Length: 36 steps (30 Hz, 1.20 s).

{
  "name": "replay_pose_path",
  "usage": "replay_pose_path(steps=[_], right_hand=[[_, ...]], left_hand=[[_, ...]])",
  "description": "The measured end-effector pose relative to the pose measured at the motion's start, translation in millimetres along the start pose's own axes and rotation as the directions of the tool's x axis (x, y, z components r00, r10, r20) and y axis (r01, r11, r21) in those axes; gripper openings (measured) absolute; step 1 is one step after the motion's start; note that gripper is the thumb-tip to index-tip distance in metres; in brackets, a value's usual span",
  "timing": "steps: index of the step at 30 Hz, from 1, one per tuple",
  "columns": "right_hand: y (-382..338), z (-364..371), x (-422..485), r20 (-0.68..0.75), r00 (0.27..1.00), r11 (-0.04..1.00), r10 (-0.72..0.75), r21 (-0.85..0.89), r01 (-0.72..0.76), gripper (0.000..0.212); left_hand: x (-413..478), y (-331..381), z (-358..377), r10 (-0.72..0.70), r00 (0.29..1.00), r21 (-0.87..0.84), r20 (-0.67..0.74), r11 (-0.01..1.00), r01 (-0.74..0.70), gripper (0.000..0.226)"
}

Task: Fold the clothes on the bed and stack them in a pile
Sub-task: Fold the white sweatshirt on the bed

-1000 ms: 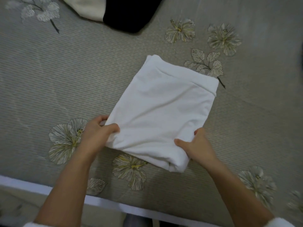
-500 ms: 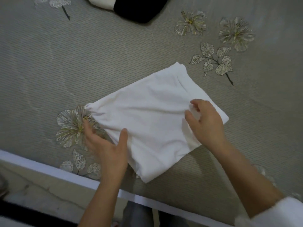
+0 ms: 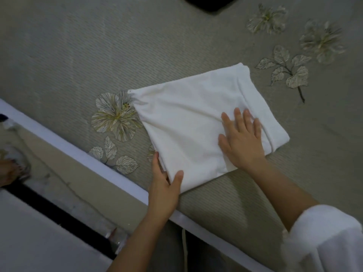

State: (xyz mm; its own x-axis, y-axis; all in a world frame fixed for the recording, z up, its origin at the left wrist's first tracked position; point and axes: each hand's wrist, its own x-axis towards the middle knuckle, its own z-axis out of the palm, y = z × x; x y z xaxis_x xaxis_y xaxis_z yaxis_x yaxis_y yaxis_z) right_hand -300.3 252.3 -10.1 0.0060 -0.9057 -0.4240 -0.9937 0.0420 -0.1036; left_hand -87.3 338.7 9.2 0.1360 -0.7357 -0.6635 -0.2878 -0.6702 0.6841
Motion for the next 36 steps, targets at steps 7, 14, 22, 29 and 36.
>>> replay_pose_path(steps=[7,14,22,29,36], right_hand=[[-12,4,1,-0.028,0.999,0.999,0.029,0.023,-0.028,0.068],[-16,12,24,-0.029,0.951,0.946,-0.308,-0.117,0.303,0.058],[55,0,49,-0.079,0.997,0.996,0.000,0.091,0.007,0.058],[68,-14,54,0.016,0.893,0.759,0.449,0.520,-0.391,0.086],[63,-22,33,0.245,0.810,0.397,0.534,0.773,-0.495,0.075]], left_hand=[[17,12,-12,0.081,0.993,0.382,-0.083,0.923,-0.043,0.118],[75,46,15,0.527,0.850,0.737,-0.029,0.586,-0.337,0.073],[116,32,-4,0.463,0.887,0.726,0.005,0.608,-0.321,0.069],[73,13,-18,0.053,0.931,0.182,-0.362,0.983,0.014,0.100],[74,23,-23,-0.244,0.958,-0.172,-0.153,0.961,0.218,0.042]])
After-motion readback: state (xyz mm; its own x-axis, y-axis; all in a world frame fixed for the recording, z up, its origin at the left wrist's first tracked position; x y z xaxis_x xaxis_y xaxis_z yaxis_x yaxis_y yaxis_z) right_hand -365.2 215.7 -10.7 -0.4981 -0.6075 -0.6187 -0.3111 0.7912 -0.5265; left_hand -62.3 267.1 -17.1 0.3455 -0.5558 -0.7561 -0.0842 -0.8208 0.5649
